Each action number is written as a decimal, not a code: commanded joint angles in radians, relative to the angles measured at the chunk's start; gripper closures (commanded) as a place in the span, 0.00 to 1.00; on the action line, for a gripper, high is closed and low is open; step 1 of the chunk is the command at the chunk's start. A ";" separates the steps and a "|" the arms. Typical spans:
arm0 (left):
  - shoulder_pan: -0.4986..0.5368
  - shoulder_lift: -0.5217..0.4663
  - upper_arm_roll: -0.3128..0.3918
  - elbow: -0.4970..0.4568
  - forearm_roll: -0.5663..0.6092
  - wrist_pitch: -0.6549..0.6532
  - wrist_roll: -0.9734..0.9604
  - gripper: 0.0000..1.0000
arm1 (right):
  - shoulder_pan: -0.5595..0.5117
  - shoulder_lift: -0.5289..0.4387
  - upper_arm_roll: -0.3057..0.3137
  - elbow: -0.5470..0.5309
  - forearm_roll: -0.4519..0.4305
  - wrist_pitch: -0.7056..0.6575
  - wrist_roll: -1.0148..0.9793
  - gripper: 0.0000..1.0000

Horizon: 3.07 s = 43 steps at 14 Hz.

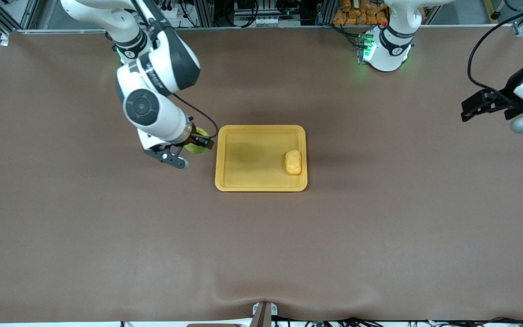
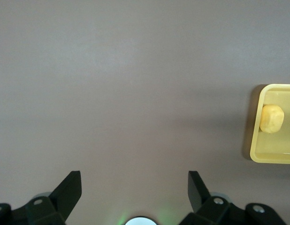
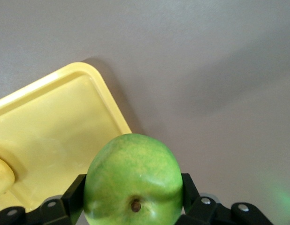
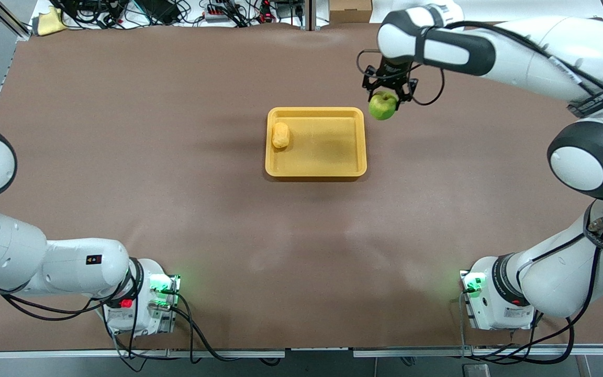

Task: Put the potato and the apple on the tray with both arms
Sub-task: 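Carry the green apple toward the tray with the right gripper, then lower the apple onto the tray and open the right gripper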

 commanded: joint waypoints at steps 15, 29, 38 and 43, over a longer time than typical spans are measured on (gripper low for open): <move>-0.033 -0.128 0.013 -0.124 -0.023 -0.024 -0.009 0.00 | 0.156 0.224 -0.013 0.003 0.012 0.276 0.230 1.00; -0.027 -0.124 0.012 -0.130 -0.023 -0.024 -0.020 0.00 | 0.185 0.304 -0.015 0.024 0.007 0.333 0.310 0.00; -0.027 -0.137 0.009 -0.119 -0.018 -0.036 0.002 0.00 | 0.156 0.205 -0.073 0.108 -0.003 0.060 0.298 0.00; -0.029 -0.129 0.009 -0.115 -0.023 -0.038 -0.010 0.00 | 0.156 0.102 -0.174 0.108 -0.005 -0.072 0.212 0.00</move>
